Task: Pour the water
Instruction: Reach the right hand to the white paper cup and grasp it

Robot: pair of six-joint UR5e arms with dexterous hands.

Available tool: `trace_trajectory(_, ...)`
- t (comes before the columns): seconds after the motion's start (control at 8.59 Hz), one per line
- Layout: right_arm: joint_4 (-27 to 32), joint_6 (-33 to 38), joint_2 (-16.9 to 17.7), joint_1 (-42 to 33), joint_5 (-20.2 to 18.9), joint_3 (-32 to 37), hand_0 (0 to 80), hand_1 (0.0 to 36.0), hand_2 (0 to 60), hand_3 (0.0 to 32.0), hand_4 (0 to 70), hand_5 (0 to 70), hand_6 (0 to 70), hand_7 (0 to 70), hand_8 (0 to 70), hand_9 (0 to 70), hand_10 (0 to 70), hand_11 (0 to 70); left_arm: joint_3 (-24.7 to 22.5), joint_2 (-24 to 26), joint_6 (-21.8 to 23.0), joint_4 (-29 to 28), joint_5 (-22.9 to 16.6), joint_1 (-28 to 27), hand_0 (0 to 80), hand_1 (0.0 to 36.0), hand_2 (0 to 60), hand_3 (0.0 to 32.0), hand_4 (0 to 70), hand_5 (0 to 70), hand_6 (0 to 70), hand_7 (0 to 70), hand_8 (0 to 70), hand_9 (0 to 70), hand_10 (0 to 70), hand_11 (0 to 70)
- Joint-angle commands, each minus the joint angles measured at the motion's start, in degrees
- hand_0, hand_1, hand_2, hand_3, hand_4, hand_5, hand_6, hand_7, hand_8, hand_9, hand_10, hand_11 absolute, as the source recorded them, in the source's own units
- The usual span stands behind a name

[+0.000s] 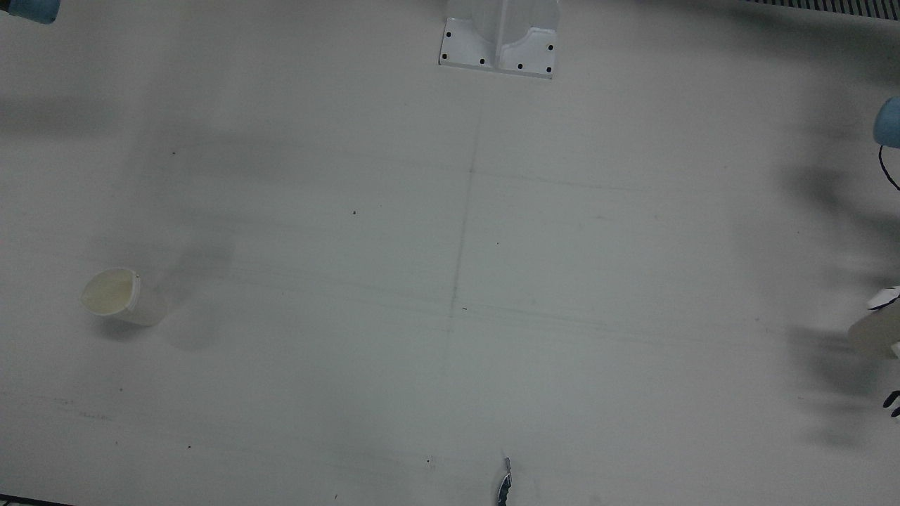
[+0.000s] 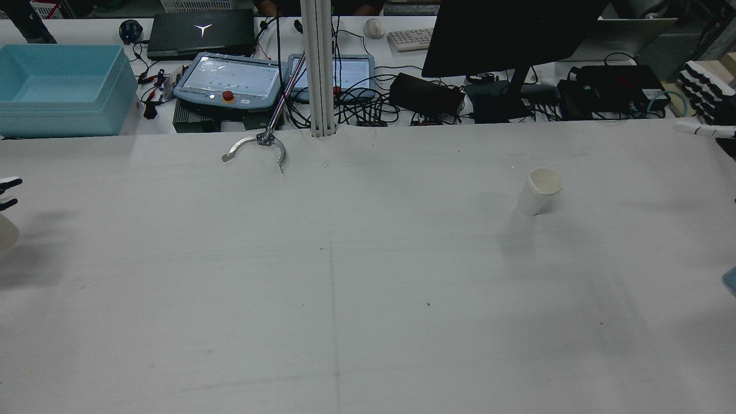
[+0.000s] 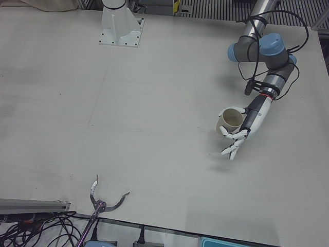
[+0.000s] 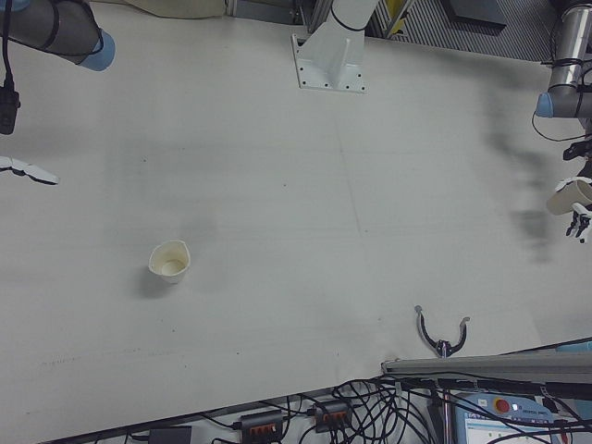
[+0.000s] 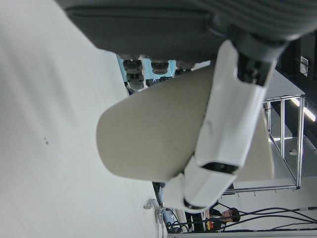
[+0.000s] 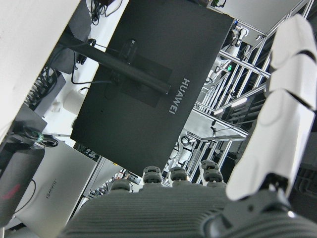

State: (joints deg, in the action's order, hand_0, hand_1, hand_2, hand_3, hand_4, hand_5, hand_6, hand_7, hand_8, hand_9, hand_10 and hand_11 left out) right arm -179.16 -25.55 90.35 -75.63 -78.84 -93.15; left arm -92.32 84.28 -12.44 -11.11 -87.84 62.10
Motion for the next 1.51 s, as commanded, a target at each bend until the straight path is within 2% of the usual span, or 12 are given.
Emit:
trace_trajectory(0.0,6.0,2.8,-1.0,7.8,1.1,5.6,48.2,16.1,13.6,8.2,0.0,7.4,9.0,6.9,6.4,3.8,0.0,0.0,-1.0,0.2,-0.4,2.3,-4.2,4.2,80.0,36.0,60.0,0.0,61.5,70.0,12.6,15.2,4.5,1.6,6.2,13.2)
trace_trajectory(0.23,6.1,2.9,-2.7,13.9,2.2,5.6,48.4,16.2,13.0,9.2,0.0,7.4,8.0,5.6,6.5,4.0,0.0,0.0,-0.9,-0.3,-0.7,2.6,-4.2,4.0,80.0,36.0,60.0,0.0,62.0,70.0,12.6,14.9,4.5,1.5,6.5,13.5)
trace_trajectory(0.35,6.1,3.0,-2.7,14.6,5.7,5.0,49.7,18.2,13.2,9.2,0.0,7.7,6.3,4.6,5.7,3.0,0.0,0.0,-0.8,-0.4,-0.7,2.6,-4.2,4.1,80.0,36.0,60.0,0.0,62.2,70.0,12.5,14.6,4.4,1.5,6.6,13.7)
trace_trajectory(0.58,6.0,2.4,-5.4,22.8,12.5,5.9,54.5,24.5,14.6,5.2,0.0,9.0,2.3,0.0,4.6,1.5,0.0,0.7,-0.8,-0.5,-0.7,2.6,-4.2,4.3,80.0,36.0,60.0,0.0,60.5,70.0,12.0,14.1,4.2,1.4,6.8,14.1)
trace_trajectory(0.7,5.9,2.6,-5.2,25.3,16.0,6.1,56.2,25.9,15.4,5.6,0.0,9.5,2.9,0.0,4.1,0.8,0.0,0.6,-1.0,-1.2,-0.5,2.5,-4.4,4.3,80.0,36.0,60.0,0.0,59.9,70.0,11.9,14.0,4.2,1.4,6.7,13.9)
trace_trajectory(0.81,7.0,3.0,-5.4,25.9,16.6,10.1,55.3,25.4,15.6,2.4,0.0,9.1,2.2,0.0,4.3,1.2,0.0,0.4,-1.0,-1.7,-0.5,2.4,-4.4,4.3,80.0,36.0,60.0,0.0,60.3,70.0,11.6,13.8,4.1,1.3,6.7,13.8)
trace_trajectory(1.05,15.8,7.2,-5.4,25.7,16.7,18.0,53.4,23.8,15.7,0.0,0.0,8.5,1.2,0.0,4.4,1.6,0.0,0.8,-0.9,-1.7,-0.6,2.5,-4.4,4.0,80.0,36.0,60.0,0.0,59.9,70.0,11.5,13.7,4.1,1.3,6.7,13.9)
trace_trajectory(1.28,15.8,8.3,-6.2,26.1,16.8,18.8,52.6,22.8,16.8,4.0,0.0,8.8,5.6,1.0,4.9,2.3,0.0,0.0,-0.8,-1.6,-0.8,2.7,-4.4,3.8,80.0,36.0,60.0,0.0,60.2,70.0,11.7,14.0,4.1,1.4,6.7,13.9)
trace_trajectory(1.4,15.2,8.2,-8.8,26.3,16.8,19.8,52.1,22.3,17.4,4.4,0.0,8.7,6.5,2.2,5.4,2.8,0.0,0.1,-0.6,-1.4,-0.9,2.7,-4.4,3.8,80.0,36.0,60.0,0.0,60.5,70.0,11.9,14.0,4.2,1.4,6.8,14.0)
